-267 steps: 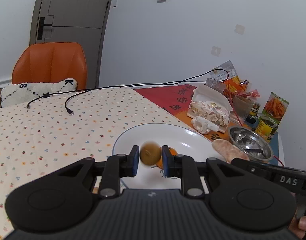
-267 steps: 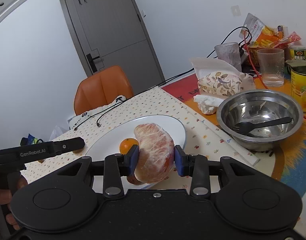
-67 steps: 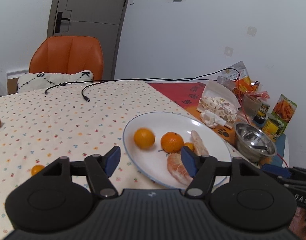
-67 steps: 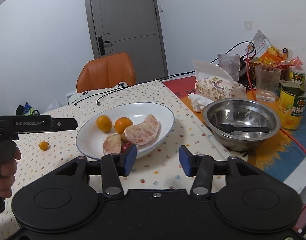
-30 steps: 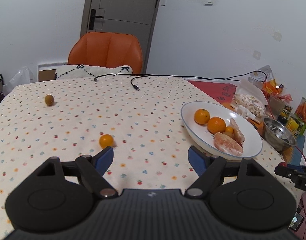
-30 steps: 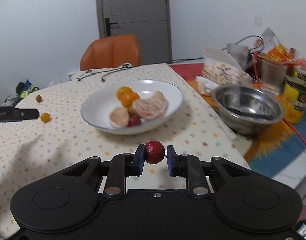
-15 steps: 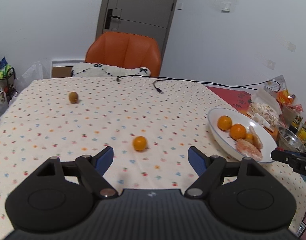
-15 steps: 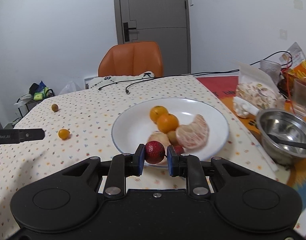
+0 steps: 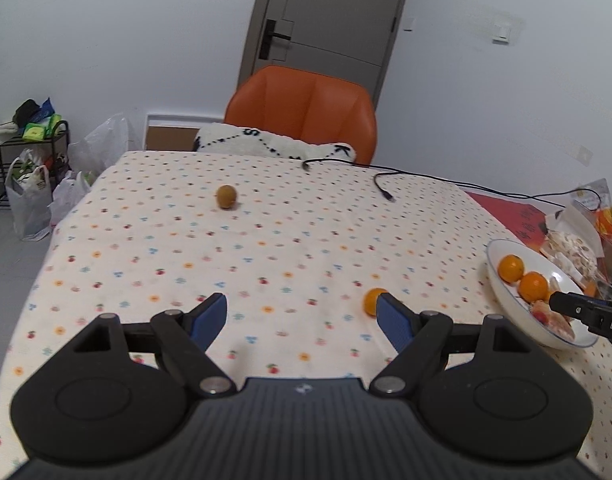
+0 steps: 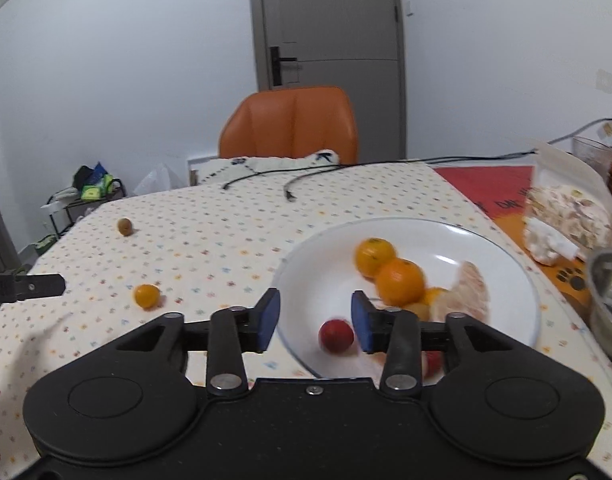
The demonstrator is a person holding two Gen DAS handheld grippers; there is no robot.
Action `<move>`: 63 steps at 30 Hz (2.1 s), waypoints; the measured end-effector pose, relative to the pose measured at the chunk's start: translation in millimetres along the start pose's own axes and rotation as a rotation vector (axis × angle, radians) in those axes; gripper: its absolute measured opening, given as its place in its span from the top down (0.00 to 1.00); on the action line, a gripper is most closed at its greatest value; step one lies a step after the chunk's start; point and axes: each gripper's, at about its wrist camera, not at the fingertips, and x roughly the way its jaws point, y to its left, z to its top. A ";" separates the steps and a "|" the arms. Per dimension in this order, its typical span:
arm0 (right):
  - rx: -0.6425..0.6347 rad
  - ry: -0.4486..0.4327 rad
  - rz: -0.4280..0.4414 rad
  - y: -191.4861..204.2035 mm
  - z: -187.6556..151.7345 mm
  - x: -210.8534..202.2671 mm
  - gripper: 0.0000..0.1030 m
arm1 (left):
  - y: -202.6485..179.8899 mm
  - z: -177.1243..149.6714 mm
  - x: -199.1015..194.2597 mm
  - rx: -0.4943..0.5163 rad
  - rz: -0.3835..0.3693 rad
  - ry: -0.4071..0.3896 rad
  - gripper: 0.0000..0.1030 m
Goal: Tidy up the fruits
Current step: 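Grasp the small kumquat with the right gripper while the left gripper grasps the last longan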
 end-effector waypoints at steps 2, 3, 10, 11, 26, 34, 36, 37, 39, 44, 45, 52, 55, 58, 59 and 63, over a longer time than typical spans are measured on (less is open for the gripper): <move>-0.014 -0.003 0.020 8.4 2.7 2.3 0.58 | 6.2 0.9 0.6 -0.008 0.008 0.000 0.22; -0.018 -0.005 0.030 12.3 4.0 3.4 0.55 | 8.8 1.5 1.3 -0.012 0.011 0.001 0.22; -0.054 0.006 0.109 40.3 7.6 12.6 0.47 | 24.8 4.8 2.9 -0.027 0.033 -0.001 0.22; -0.059 0.010 0.120 43.8 7.9 14.4 0.47 | 26.8 5.2 2.9 -0.029 0.036 -0.002 0.22; -0.112 0.074 0.225 92.8 11.8 45.0 0.48 | 53.3 11.1 11.6 -0.041 0.071 0.006 0.22; -0.122 0.118 0.249 107.8 10.9 65.8 0.52 | 62.2 15.3 24.4 -0.035 0.077 0.024 0.22; -0.123 0.129 0.254 110.6 11.5 71.5 0.52 | 64.4 16.7 28.5 -0.034 0.075 0.029 0.22; -0.123 0.134 0.254 111.3 11.5 75.8 0.52 | 65.3 17.4 30.6 -0.034 0.075 0.031 0.22; -0.124 0.143 0.257 113.8 11.7 82.8 0.54 | 67.3 19.4 35.6 -0.033 0.076 0.034 0.22; -0.134 0.192 0.279 121.4 11.1 101.7 0.77 | 71.4 25.8 45.6 -0.024 0.076 0.023 0.22; -0.140 0.192 0.280 123.0 11.9 102.9 0.77 | 72.4 28.4 48.7 -0.019 0.075 0.020 0.22; -0.119 0.183 0.295 127.3 23.8 116.8 0.78 | 80.9 47.7 69.7 0.000 0.077 0.004 0.25; -0.116 0.181 0.296 128.9 28.7 123.3 0.77 | 82.0 54.0 78.4 0.014 0.078 0.000 0.27; -0.117 0.176 0.292 130.1 34.6 129.4 0.78 | 81.7 59.9 87.9 0.023 0.070 0.002 0.29; -0.113 0.175 0.290 130.1 37.2 131.8 0.77 | 81.3 61.6 90.7 0.027 0.068 0.003 0.29; -0.102 0.173 0.290 130.3 44.6 141.5 0.77 | 80.2 68.5 104.4 0.041 0.062 0.011 0.31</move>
